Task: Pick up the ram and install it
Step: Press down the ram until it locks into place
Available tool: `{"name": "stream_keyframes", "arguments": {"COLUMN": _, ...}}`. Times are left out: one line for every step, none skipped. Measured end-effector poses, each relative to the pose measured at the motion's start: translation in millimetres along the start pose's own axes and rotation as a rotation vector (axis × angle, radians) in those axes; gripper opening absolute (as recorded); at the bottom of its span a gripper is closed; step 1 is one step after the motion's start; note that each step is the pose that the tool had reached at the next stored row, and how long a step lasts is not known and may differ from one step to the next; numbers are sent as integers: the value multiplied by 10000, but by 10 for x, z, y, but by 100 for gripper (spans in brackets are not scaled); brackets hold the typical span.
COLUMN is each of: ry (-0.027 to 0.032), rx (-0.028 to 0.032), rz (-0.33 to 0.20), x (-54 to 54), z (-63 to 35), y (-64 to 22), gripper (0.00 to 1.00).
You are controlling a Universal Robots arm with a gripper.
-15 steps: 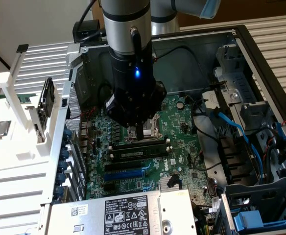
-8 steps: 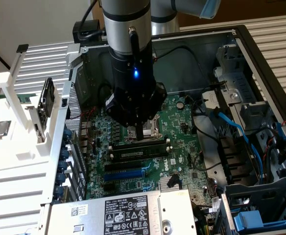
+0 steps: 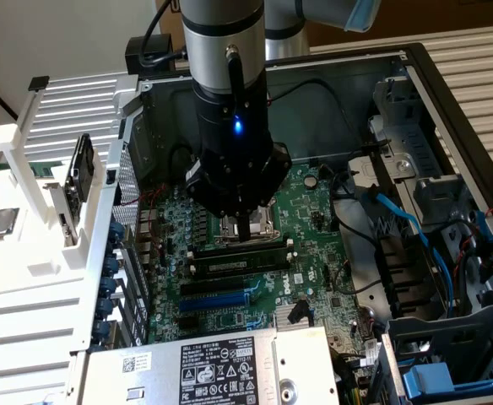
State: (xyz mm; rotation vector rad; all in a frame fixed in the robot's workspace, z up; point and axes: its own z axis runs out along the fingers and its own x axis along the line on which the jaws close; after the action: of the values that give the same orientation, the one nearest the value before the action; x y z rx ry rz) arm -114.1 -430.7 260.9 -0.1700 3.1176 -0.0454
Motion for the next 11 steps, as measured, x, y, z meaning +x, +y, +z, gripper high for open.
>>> {"name": "stream_keyframes", "arguments": {"ry": 0, "rx": 0, "rz": 9, "x": 0, "z": 0, "y": 0, "gripper": 10}}
{"name": "stream_keyframes", "arguments": {"ry": 0, "rx": 0, "rz": 10, "x": -1, "z": 0, "y": 0, "gripper": 10}}
{"name": "stream_keyframes", "arguments": {"ry": 0, "rx": 0, "rz": 11, "x": -1, "z": 0, "y": 1, "gripper": 10}}
{"name": "stream_keyframes", "arguments": {"ry": 0, "rx": 0, "rz": 11, "x": -1, "z": 0, "y": 1, "gripper": 10}}
{"name": "stream_keyframes", "arguments": {"ry": 1, "rx": 0, "rz": 11, "x": -1, "z": 0, "y": 0, "gripper": 10}}
{"name": "stream_keyframes", "arguments": {"ry": 1, "rx": 1, "rz": 11, "x": -1, "z": 0, "y": 0, "gripper": 10}}
{"name": "stream_keyframes", "arguments": {"ry": 0, "rx": 0, "rz": 11, "x": -1, "z": 0, "y": 1, "gripper": 10}}
{"name": "stream_keyframes", "arguments": {"ry": 2, "rx": 4, "rz": 10, "x": -2, "z": 0, "y": 1, "gripper": 10}}
{"name": "stream_keyframes", "arguments": {"ry": 1, "rx": 8, "rz": 9, "x": -2, "z": 1, "y": 2, "gripper": 10}}
{"name": "stream_keyframes", "arguments": {"ry": 2, "rx": 15, "rz": 10, "x": -2, "z": 0, "y": 6, "gripper": 10}}
{"name": "stream_keyframes", "arguments": {"ry": 3, "rx": 21, "rz": 10, "x": -3, "z": 0, "y": 12, "gripper": 10}}
